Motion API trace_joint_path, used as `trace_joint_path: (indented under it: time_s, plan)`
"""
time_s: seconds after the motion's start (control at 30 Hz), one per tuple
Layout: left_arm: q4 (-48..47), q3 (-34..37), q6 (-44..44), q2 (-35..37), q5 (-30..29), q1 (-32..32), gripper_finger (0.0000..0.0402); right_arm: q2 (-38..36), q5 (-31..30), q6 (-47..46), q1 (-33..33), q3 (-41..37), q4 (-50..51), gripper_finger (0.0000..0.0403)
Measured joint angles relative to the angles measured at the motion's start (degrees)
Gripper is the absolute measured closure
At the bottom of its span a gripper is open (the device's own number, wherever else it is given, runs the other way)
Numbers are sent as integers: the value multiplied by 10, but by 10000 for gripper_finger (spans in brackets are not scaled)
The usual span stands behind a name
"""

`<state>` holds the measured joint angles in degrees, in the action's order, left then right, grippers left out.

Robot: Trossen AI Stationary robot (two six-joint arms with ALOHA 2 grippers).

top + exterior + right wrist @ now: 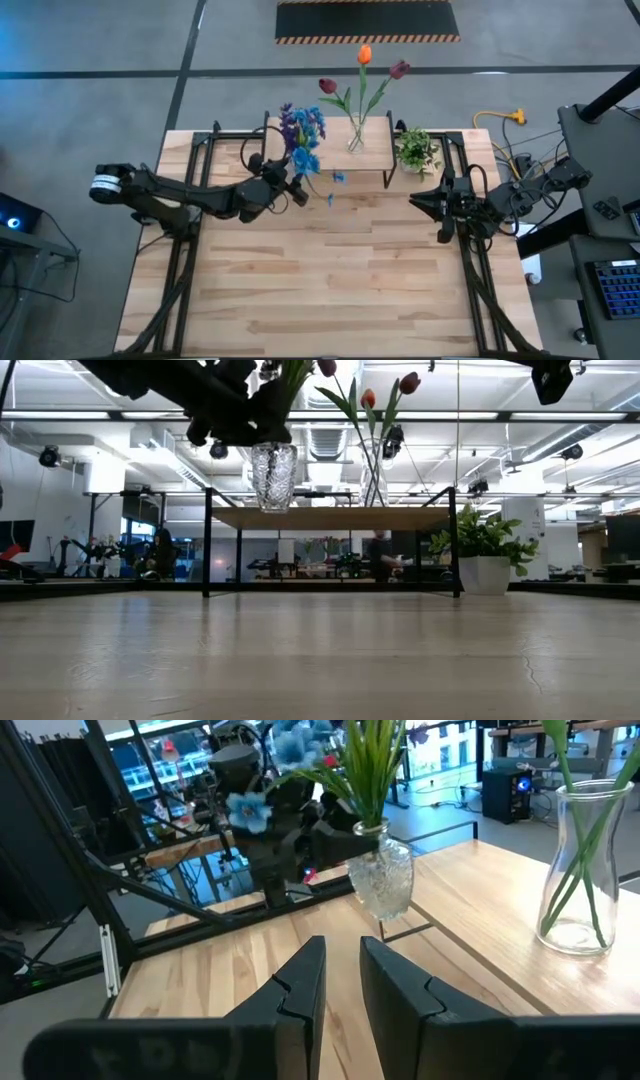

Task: Pick and place flowers into a vace then onto a shelf
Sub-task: Put the left transparent vase with flowers on the shelf

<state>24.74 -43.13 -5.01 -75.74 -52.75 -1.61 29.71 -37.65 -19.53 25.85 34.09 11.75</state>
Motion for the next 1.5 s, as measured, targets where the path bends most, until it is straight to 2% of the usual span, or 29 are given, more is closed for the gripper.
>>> trace_joint_path:
  time_s: [0.47, 0.77, 1.5]
  plan:
    - [32, 0, 13, 1, 59, 67, 201, 0, 0, 0, 0, 0, 0, 344]
    - [50, 3, 34, 1, 80, 68, 227, 0, 0, 0, 0, 0, 0, 344]
    - [49, 4, 25, 7, 68, 48, 223, 0, 1, -5, 0, 0, 0, 346]
